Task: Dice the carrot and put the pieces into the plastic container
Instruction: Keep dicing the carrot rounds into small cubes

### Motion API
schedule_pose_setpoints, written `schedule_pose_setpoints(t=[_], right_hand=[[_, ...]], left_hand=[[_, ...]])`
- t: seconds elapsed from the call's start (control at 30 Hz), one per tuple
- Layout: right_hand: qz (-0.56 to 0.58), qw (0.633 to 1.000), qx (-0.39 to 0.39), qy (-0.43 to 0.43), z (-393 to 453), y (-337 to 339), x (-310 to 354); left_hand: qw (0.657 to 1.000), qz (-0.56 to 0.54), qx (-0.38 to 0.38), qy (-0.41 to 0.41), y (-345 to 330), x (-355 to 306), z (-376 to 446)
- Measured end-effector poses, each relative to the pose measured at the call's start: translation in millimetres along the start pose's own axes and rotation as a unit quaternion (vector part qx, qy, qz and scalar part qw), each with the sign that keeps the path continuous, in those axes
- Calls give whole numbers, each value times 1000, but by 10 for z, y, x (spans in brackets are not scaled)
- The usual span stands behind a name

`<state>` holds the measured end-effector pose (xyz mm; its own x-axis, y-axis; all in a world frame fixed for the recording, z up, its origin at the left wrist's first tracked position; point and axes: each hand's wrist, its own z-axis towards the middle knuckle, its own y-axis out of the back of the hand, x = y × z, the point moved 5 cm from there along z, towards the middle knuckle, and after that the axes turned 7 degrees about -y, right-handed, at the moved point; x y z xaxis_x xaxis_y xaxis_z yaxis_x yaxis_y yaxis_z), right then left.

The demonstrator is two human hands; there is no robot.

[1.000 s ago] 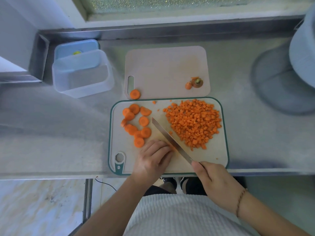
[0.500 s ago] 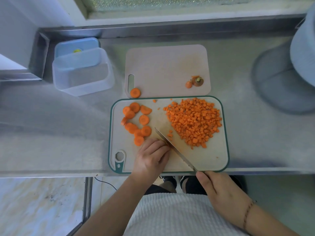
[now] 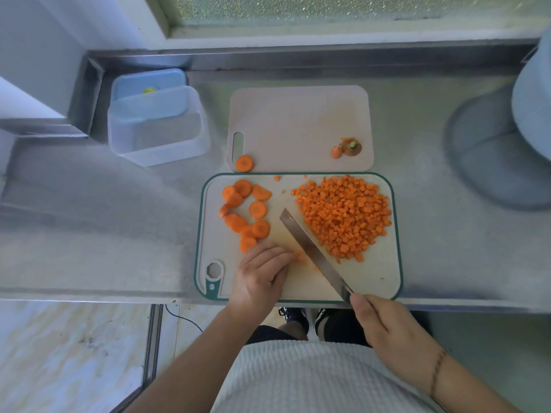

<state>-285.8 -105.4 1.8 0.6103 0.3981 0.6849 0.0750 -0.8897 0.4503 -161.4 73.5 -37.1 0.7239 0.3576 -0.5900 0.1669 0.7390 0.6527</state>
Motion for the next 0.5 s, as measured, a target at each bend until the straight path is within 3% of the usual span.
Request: schedule_pose_setpoints(t=[0.17,0.37,0.5], right_hand=[[10,999,36,17,-61,-64,106],[-11,996,79,-31,119,-77,-9],[21,995,48,-80,272,159,-66]], left_hand=[[996,-8,-69,48,221,74,-63],[997,9,-64,34,265,78,15],[998,20,-51,4,248,69,62]])
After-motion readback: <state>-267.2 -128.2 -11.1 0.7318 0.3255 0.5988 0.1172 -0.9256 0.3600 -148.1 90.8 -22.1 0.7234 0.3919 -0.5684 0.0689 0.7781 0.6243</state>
